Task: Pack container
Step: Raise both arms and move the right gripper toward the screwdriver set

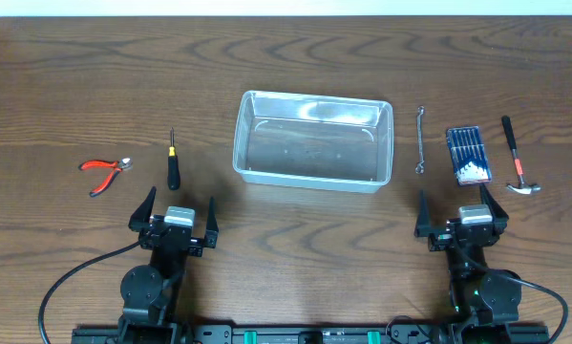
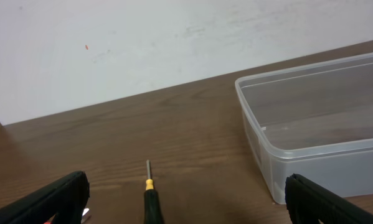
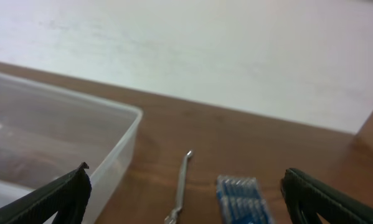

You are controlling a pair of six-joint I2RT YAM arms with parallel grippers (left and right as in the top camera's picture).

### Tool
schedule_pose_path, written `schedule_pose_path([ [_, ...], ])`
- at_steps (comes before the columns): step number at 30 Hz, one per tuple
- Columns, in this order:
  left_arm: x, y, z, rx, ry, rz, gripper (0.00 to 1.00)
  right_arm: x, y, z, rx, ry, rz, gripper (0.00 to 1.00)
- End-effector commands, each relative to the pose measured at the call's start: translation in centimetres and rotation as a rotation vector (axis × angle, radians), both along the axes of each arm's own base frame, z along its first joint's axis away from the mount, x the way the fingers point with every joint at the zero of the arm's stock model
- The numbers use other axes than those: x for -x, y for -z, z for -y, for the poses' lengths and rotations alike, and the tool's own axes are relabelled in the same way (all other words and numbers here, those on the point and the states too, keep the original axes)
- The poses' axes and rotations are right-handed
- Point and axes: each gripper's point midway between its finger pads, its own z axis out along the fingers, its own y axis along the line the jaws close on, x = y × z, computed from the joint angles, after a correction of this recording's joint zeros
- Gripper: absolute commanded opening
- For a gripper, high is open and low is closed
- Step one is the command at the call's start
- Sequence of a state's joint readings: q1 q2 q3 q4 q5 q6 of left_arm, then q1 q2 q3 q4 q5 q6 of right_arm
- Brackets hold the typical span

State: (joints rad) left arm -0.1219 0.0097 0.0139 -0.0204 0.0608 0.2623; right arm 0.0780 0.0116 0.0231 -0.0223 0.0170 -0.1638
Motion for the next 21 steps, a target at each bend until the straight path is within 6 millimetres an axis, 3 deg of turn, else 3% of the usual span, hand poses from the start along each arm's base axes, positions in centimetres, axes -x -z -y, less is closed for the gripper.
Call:
schedule_pose_path([
  [1, 0.2, 1.4, 0.4, 0.002, 0.024, -0.048, 0.98, 0.0, 0.2, 0.4, 0.037, 0.027, -0.005, 0.99],
  [10, 0.2, 1.4, 0.4, 0.001, 0.02, -0.048, 0.98, 0.0, 0.3, 0.4, 0.035, 0.027, -0.006, 0.99],
  [14, 0.1, 1.1, 0.4, 0.01, 0.02, -0.036, 0.98, 0.1, -0.2, -0.5, -0.104, -0.024, 0.004, 0.99],
  [17, 0.2, 0.5, 0.4, 0.23, -0.004, -0.055, 0.98, 0.1, -0.5, -1.2, -0.313, -0.067, -0.006, 0.99],
  [21, 0.3, -1.9, 0.5, 0.394, -0.013, -0.067, 0.98, 0.4, -2.4, -2.0, -0.374, -0.125, 0.041, 0.99],
])
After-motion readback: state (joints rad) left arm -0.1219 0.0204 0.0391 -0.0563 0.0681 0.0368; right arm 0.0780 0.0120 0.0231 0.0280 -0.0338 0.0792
